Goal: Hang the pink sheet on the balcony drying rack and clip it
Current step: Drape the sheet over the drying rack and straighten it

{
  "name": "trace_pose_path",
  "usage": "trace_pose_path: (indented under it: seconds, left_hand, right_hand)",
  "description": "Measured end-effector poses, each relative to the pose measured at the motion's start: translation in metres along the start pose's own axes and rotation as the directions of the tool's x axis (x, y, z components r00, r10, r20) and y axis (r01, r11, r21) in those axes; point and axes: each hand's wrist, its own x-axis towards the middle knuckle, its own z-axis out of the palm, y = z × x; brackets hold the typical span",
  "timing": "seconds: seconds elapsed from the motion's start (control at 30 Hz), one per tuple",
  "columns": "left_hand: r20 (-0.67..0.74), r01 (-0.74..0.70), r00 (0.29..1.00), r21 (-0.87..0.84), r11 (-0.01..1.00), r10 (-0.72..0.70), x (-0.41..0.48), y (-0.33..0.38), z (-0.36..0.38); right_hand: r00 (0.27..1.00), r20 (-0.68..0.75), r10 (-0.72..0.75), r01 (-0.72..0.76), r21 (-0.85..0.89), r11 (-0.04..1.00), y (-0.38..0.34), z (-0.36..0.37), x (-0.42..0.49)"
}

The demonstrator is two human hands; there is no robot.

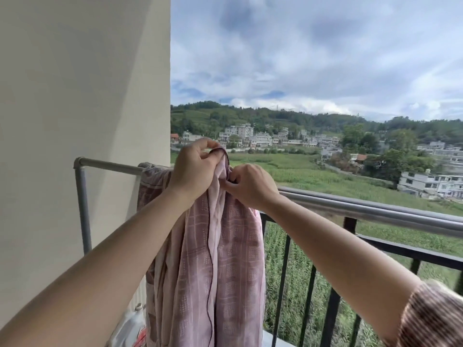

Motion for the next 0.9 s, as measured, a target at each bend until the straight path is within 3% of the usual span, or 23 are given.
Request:
trace_pose_path:
  seconds: [0.1,0.2,0.33,0.47,0.57,0.63,0.77,0.8,0.9]
  left_hand:
    - [-0.026,-0.057,0.998,-0.037,0.998,0.056,0.009,0.018,0.005]
    - [-0.053,-0.05,0.998,-0.084,0.995,0.045,0.014,0.023,0.007]
    - [-0.008,-0.031,1.0,-0.116,0.993,0.03,0.017,0.033,0.011]
    - [0.062,-0.034,0.997,-0.059,0.998,0.038,0.019,0.048,0.021]
    - [0.107,-0.031,0.994,-0.033,0.999,0.035,0.018,0.056,0.028]
    - [0.132,-0.026,0.991,-0.031,0.999,0.03,0.017,0.059,0.03]
    - [0.198,-0.008,0.98,0.028,1.0,0.002,0.016,0.06,0.029]
    - [0.2,-0.011,0.98,0.036,0.999,0.004,0.016,0.059,0.028]
    - [0.189,-0.071,0.98,0.059,0.996,0.059,0.011,0.057,0.029]
  right_hand:
    - [0.992,-0.053,0.111,-0.101,0.17,0.98,-0.002,0.0,0.005]
    - [0.985,0.014,0.174,-0.168,0.337,0.926,0.003,-0.006,0.01]
    - [0.99,0.119,0.072,-0.115,0.413,0.903,0.02,-0.025,0.008]
    - [0.998,0.062,-0.017,-0.004,0.334,0.943,0.032,-0.046,0.006]
    - [1.0,0.025,-0.013,0.001,0.424,0.906,0.034,-0.059,0.004]
    - [0.996,0.091,-0.002,-0.045,0.513,0.857,0.036,-0.067,0.0]
    - [0.96,0.28,0.02,-0.235,0.761,0.605,0.04,-0.078,-0.004]
    - [0.971,0.236,0.037,-0.206,0.75,0.628,0.039,-0.075,-0.004]
    - [0.998,0.01,0.054,-0.051,0.529,0.847,0.034,-0.054,-0.004]
